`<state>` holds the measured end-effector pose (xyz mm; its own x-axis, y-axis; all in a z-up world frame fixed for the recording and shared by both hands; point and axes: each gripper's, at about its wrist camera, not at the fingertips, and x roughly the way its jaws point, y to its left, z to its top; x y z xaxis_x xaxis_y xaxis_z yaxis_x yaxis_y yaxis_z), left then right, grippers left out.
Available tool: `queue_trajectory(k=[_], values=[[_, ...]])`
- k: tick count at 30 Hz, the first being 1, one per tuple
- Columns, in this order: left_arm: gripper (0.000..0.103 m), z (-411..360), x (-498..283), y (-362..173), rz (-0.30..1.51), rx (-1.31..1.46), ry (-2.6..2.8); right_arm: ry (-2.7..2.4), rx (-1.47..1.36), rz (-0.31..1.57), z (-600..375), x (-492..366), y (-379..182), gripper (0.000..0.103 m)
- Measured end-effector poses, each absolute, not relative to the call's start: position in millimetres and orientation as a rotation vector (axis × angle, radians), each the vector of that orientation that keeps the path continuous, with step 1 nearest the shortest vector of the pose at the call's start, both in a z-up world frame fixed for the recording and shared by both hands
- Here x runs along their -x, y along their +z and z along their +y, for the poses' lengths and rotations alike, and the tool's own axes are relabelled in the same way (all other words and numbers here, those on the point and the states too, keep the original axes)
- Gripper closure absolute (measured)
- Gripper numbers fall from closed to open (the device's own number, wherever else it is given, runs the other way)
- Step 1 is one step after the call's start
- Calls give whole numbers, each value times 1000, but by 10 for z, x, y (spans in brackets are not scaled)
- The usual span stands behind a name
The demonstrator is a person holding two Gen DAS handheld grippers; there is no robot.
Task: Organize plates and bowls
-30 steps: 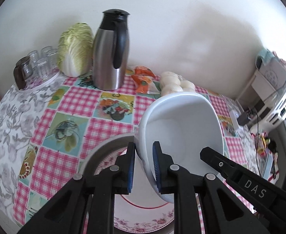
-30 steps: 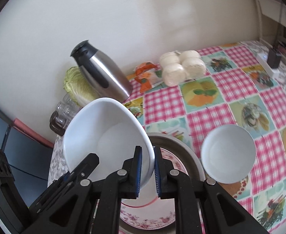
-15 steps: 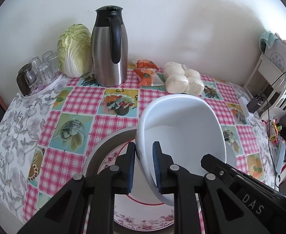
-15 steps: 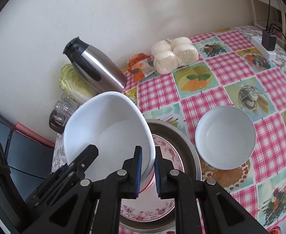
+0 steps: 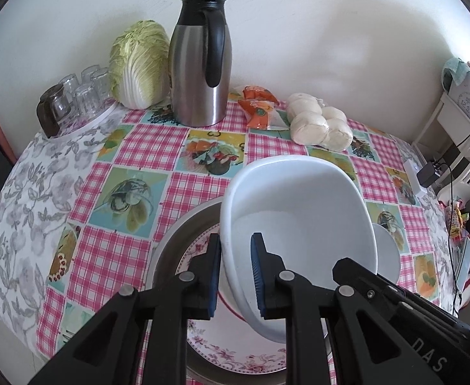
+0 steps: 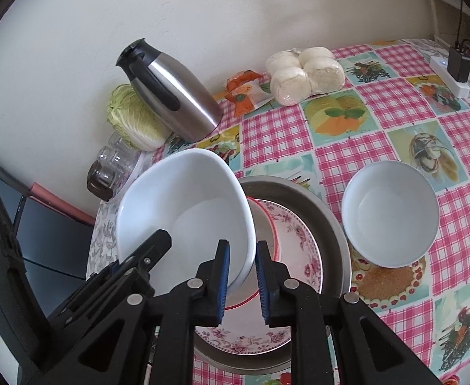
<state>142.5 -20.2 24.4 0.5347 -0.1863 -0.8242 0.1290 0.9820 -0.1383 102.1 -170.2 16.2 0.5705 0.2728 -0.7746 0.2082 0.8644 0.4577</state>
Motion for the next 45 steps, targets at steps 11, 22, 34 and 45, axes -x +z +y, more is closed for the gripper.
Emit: queue_trajectory(k=[11, 22, 34, 45], values=[[84, -107, -1492, 140, 1041, 106, -182, 67, -543, 1000, -1624, -1059, 107, 83], [84, -101, -1504, 111, 1047, 114, -194, 60, -554, 1024, -1663, -1097, 21, 82], [84, -81, -1535, 22, 1080, 120, -186, 60, -563, 1041, -1683, -1120, -47, 78], [82, -5, -1550, 49, 1070, 159, -188, 71, -578, 1040, -1710, -1120, -56, 78]])
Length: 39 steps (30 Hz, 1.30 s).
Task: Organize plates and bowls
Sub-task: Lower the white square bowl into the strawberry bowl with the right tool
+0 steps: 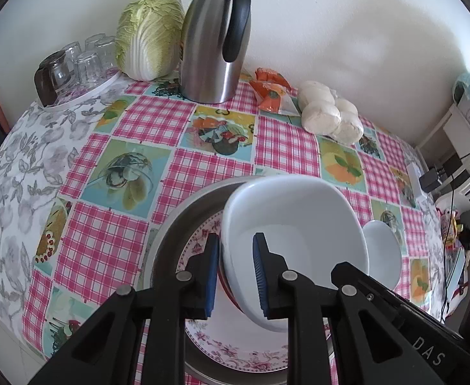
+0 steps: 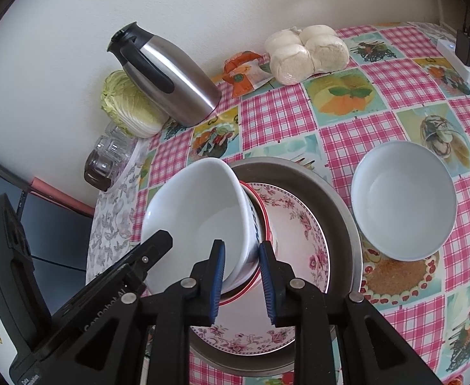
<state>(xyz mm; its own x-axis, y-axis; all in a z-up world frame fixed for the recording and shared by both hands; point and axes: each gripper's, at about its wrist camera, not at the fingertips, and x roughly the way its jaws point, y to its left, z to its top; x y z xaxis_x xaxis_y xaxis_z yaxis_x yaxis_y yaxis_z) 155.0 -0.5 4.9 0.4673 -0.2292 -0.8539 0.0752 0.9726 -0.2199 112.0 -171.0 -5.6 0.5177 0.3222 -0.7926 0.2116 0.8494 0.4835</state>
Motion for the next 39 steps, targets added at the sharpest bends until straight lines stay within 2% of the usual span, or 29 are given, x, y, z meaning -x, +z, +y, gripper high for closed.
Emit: queue_trajectory(k=[10, 30, 36, 37, 38, 39], values=[[82, 127, -1541, 127, 1036, 241, -193, 66, -573, 986, -1793, -1083, 54, 78], [80, 99, -1535, 145, 1033, 218, -163, 76, -537, 1001, -1710, -1077, 70, 78], [51, 164, -1538, 136, 1035, 221, -120, 28, -504, 992, -1751, -1072, 104, 78], [43, 176, -1539, 139, 1032, 220, -108, 29, -504, 994, -1756, -1075, 101, 78], [37, 196, -1541, 138, 1030, 220, -101, 24, -506, 997, -1764, -1077, 94, 76], [34, 207, -1547, 139, 1030, 219, -94, 19, -506, 998, -1771, -1077, 88, 65]])
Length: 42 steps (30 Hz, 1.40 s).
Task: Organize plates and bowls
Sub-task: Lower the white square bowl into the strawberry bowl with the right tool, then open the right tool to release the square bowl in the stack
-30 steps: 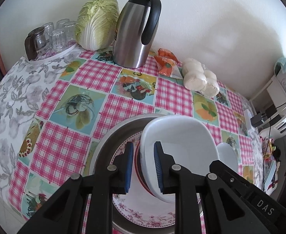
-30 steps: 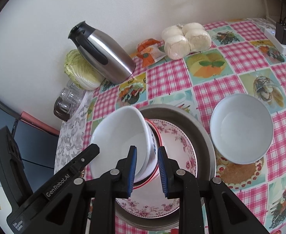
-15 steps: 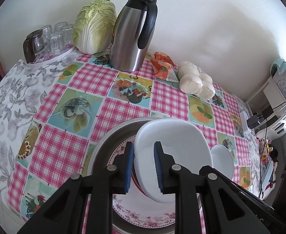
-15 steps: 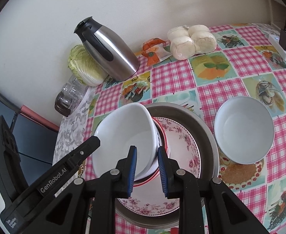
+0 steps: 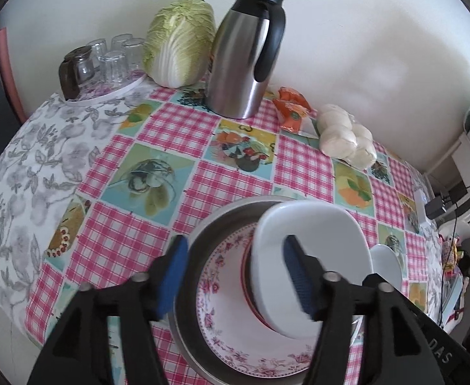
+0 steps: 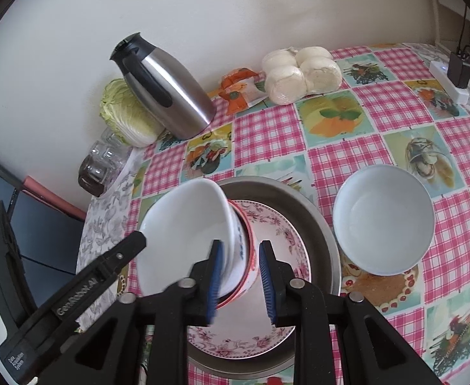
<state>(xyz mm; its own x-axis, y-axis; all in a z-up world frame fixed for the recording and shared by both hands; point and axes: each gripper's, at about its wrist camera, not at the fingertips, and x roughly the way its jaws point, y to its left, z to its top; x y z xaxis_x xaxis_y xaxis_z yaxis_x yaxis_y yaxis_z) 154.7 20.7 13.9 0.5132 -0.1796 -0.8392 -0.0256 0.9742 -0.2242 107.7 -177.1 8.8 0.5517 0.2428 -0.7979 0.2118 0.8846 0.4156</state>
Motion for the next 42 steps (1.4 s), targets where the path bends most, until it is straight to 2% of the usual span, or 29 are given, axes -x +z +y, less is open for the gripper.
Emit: queue_trajectory(k=[2, 5, 7, 10, 12, 19, 22, 24, 27, 42], values=[[28, 233, -1557, 139, 1031, 206, -62, 8, -500, 998, -1779, -1073, 88, 50], [28, 269, -1575, 130, 1035, 190, -23, -1, -477, 990, -1773, -1071, 115, 48], [26, 303, -1583, 120, 1037, 195, -5, -3, -470, 987, -1772, -1070, 120, 43], [16, 347, -1592, 104, 1038, 203, 14, -11, -459, 991, -1777, -1077, 102, 34], [15, 362, -1598, 102, 1034, 196, 31, -20, -457, 993, -1784, -1080, 88, 27], [9, 420, -1591, 91, 1029, 182, 95, -43, -438, 986, -1827, -1084, 77, 14], [9, 446, -1583, 87, 1027, 183, 123, -45, -442, 979, -1848, -1076, 82, 1], [8, 453, -1575, 85, 1026, 176, 138, -44, -444, 970, -1860, -1066, 91, 0], [1, 470, -1564, 86, 1027, 181, 147, -44, -435, 961, -1870, -1051, 111, 0], [1, 373, -1377, 359, 874, 205, 97, -33, -403, 868, -2044, -922, 312, 0]])
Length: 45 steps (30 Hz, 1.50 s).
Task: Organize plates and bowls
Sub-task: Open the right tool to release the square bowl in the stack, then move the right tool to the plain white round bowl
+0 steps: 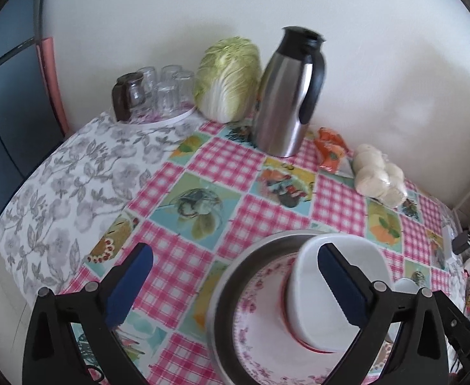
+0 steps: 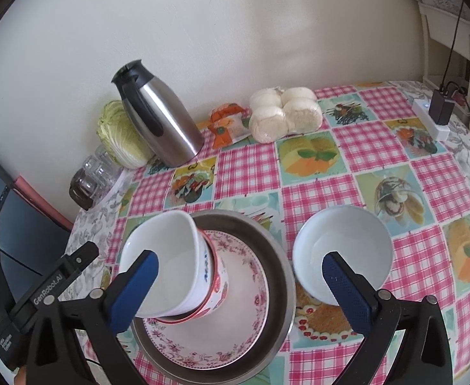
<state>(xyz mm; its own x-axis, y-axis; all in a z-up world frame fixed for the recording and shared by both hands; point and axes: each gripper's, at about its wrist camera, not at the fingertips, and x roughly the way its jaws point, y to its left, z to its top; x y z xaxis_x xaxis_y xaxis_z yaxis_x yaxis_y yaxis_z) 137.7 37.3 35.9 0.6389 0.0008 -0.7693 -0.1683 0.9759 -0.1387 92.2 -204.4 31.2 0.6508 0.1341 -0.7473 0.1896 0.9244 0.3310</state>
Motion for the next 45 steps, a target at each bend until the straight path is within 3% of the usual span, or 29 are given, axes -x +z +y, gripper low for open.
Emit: queue_trajectory(k=[21, 34, 36, 38, 45], values=[[1, -467, -1091, 728, 813, 225, -168, -274, -460, 863, -3287, -588, 334, 0], [1, -1432, -1204, 793, 868, 3, -313, -373, -529, 871, -3727, -434, 196, 0], [3, -1550, -1243, 751, 890, -34, -327, -398, -517, 884, -3763, -438, 164, 0], [12, -1683, -1294, 695, 908, -70, -341, -406, -522, 890, -3792, -437, 135, 1], [19, -2037, -1513, 364, 1008, -128, -369, -394, -554, 957, -3814, -526, -100, 14]])
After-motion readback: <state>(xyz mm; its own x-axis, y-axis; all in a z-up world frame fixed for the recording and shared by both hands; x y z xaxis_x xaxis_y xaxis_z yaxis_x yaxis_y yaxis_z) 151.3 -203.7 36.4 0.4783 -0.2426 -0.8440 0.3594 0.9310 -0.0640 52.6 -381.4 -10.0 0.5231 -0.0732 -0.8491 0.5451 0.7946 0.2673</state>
